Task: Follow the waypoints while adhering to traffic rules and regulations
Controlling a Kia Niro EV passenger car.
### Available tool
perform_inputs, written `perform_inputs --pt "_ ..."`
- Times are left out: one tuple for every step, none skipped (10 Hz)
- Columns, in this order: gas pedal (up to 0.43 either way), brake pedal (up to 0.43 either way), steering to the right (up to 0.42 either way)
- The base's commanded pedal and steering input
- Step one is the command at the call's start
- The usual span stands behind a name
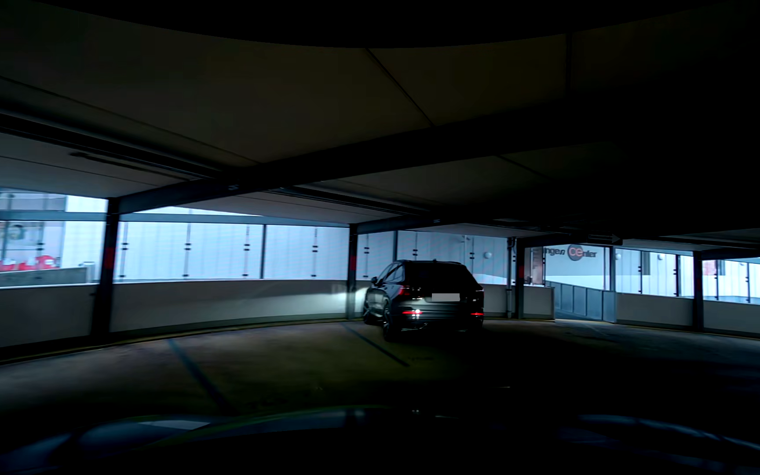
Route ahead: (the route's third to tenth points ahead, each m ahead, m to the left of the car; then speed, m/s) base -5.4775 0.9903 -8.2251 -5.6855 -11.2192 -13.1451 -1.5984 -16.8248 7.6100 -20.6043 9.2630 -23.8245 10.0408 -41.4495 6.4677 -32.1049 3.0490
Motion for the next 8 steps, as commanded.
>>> perform_inputs --pt "0.000 0.000 0.375" --pt "0.000 0.000 0.408" --pt "0.000 0.000 0.429" --pt "0.008 0.000 0.450" --pt "0.118 0.000 0.467" --pt "0.118 0.000 0.477" --pt "0.118 0.000 0.485" --pt "0.118 0.000 0.487"
